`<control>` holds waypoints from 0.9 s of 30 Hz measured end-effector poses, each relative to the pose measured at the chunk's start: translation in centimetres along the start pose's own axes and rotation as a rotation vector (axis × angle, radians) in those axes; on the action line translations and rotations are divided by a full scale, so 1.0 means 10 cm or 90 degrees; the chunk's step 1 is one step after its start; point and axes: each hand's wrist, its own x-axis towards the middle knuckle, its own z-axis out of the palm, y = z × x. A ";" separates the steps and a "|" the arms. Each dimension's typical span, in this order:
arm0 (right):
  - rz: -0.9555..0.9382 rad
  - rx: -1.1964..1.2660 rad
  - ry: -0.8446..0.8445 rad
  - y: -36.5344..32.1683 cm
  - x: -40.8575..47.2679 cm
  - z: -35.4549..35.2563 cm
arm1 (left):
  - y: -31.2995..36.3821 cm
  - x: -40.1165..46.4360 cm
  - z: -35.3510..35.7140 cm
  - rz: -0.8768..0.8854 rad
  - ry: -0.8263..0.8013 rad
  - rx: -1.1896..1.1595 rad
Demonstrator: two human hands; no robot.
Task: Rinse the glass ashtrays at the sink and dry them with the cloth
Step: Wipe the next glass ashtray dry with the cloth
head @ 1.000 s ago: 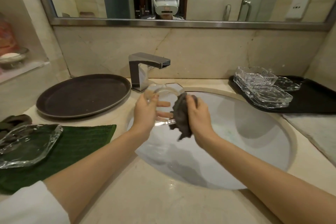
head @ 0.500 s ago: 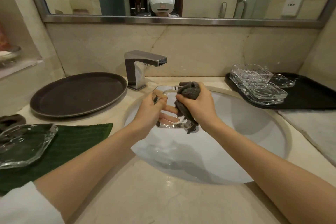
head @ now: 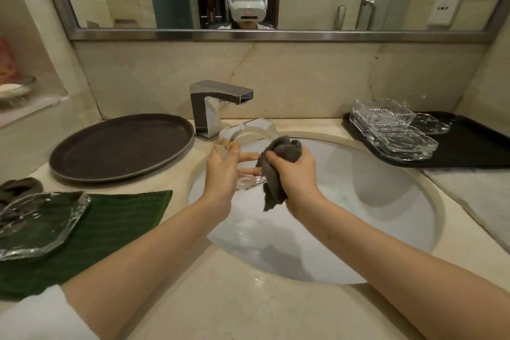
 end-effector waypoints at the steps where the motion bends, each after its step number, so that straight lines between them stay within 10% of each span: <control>1: -0.048 -0.051 0.015 -0.06 0.07 -0.06 | 0.01 0.00 0.00 -0.006 -0.025 0.033; 5: -0.209 -0.335 -0.086 -0.34 0.29 -0.42 | 0.09 0.08 -0.09 -0.031 -0.074 0.096; 10: -0.133 -0.393 -0.390 -0.43 0.17 -0.52 | 0.15 -0.03 -0.04 0.003 -0.261 0.251; 24: 0.004 0.101 -0.048 -0.04 -0.24 -0.03 | 0.13 0.01 -0.03 0.115 0.091 0.049; 27: -0.017 0.015 -0.041 -0.06 -0.18 -0.05 | 0.08 0.01 -0.03 0.099 0.095 0.057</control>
